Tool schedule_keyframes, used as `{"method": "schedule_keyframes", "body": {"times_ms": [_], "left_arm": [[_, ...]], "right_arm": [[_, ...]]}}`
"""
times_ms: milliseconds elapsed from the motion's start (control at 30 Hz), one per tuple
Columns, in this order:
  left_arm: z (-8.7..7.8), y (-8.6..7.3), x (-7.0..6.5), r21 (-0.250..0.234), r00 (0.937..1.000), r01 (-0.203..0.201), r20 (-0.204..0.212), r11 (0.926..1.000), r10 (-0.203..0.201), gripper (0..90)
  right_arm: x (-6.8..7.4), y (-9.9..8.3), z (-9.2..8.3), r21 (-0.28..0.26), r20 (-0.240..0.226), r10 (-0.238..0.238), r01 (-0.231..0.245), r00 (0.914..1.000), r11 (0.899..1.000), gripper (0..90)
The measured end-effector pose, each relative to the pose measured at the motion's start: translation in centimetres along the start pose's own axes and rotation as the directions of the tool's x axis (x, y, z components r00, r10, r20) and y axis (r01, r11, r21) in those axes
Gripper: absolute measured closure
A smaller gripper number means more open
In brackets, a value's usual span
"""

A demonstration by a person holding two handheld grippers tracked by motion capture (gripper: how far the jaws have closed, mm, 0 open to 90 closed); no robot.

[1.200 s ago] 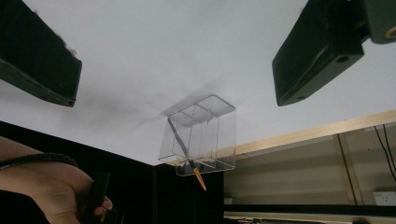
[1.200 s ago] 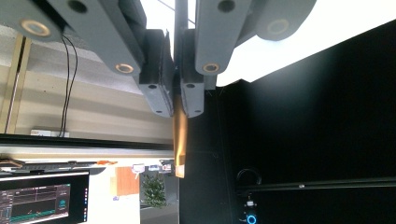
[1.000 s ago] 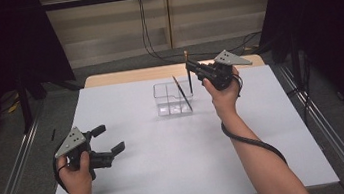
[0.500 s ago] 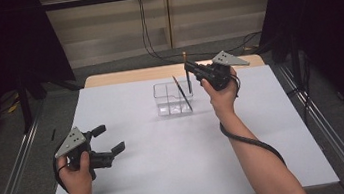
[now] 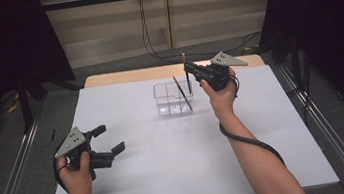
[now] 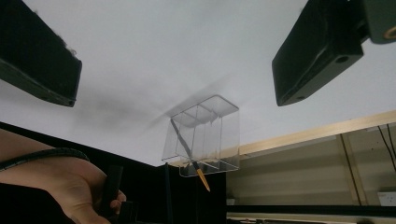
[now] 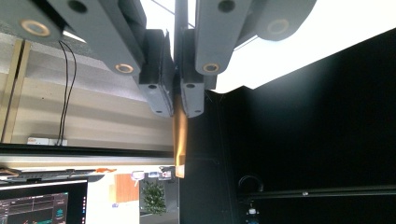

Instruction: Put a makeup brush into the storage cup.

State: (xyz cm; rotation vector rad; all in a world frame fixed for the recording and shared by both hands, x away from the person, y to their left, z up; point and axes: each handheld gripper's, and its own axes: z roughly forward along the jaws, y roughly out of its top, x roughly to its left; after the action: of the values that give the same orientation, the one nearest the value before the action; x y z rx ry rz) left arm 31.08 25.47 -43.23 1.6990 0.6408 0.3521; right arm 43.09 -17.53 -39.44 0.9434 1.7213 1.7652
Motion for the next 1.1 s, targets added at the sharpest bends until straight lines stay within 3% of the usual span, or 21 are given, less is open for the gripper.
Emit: {"method": "schedule_keyframes", "body": {"times_ms": [1100], "left_arm": [[-0.1,0.0,0.0,-0.002,1.0000,0.001,0.004,1.0000,-0.001,1.4]], "right_arm": [[0.5,-1.1,0.9,0.021,-0.010,0.004,-0.004,0.9999,1.000,84.4]]}}
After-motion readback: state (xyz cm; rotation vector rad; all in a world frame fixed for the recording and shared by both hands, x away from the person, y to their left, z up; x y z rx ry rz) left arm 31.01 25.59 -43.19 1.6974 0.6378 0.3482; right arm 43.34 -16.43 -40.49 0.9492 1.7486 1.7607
